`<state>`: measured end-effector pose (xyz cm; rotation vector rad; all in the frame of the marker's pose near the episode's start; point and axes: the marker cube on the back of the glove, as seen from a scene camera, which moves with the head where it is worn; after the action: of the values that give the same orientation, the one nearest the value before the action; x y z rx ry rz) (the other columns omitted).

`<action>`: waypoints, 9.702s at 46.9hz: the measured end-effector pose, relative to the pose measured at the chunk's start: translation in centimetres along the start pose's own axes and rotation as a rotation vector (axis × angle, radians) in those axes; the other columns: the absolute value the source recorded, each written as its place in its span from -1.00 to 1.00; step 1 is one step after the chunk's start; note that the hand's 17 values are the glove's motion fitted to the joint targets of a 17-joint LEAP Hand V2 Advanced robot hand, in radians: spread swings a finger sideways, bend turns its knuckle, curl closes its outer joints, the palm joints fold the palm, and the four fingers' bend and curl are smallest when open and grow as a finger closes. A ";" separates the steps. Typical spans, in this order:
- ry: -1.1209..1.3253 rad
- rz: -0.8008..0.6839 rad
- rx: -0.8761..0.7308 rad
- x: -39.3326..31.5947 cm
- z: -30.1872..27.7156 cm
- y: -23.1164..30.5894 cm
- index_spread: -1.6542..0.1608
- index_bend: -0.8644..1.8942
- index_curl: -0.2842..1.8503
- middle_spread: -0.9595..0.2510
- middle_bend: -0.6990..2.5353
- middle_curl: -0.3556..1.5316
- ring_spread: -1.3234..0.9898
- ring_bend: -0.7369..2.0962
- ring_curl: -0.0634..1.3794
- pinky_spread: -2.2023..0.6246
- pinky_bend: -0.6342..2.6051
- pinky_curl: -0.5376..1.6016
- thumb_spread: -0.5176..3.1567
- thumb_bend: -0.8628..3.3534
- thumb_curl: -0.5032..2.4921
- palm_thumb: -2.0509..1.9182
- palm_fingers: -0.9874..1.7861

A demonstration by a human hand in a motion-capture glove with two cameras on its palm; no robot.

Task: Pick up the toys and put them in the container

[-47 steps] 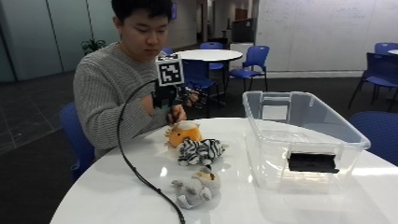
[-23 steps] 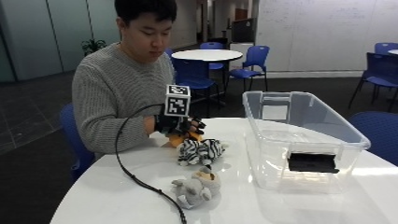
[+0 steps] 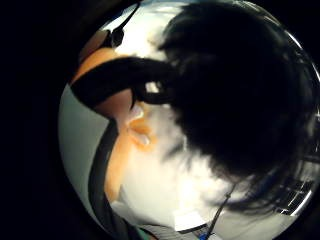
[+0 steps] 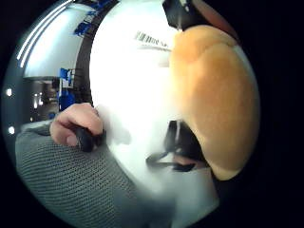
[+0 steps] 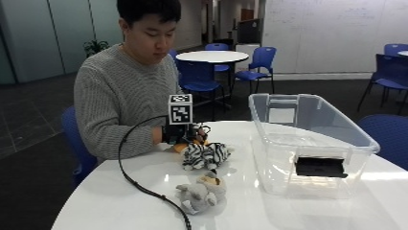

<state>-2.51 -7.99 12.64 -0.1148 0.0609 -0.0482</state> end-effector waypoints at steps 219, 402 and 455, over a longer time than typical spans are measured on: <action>-0.037 0.008 0.219 5.9 -20.1 -28.2 0.34 -0.25 -0.43 0.03 -0.26 0.05 -0.23 0.32 -0.10 0.25 0.10 -0.08 -0.41 -0.57 -0.03 0.37 0.34; -0.062 0.170 0.179 11.1 -18.3 -32.3 0.33 -0.27 -0.13 0.07 -0.23 0.25 -0.21 0.39 -0.09 0.25 0.08 -0.06 -0.44 -0.59 0.04 0.34 0.26; 0.031 0.407 0.060 23.0 -18.9 -11.0 0.43 -0.26 -0.49 0.29 -0.46 -0.18 0.01 -0.11 -0.46 0.58 0.03 -0.18 0.04 -0.60 -0.41 0.02 -0.37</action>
<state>18.68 -22.24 -6.15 -0.0404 0.1128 0.3548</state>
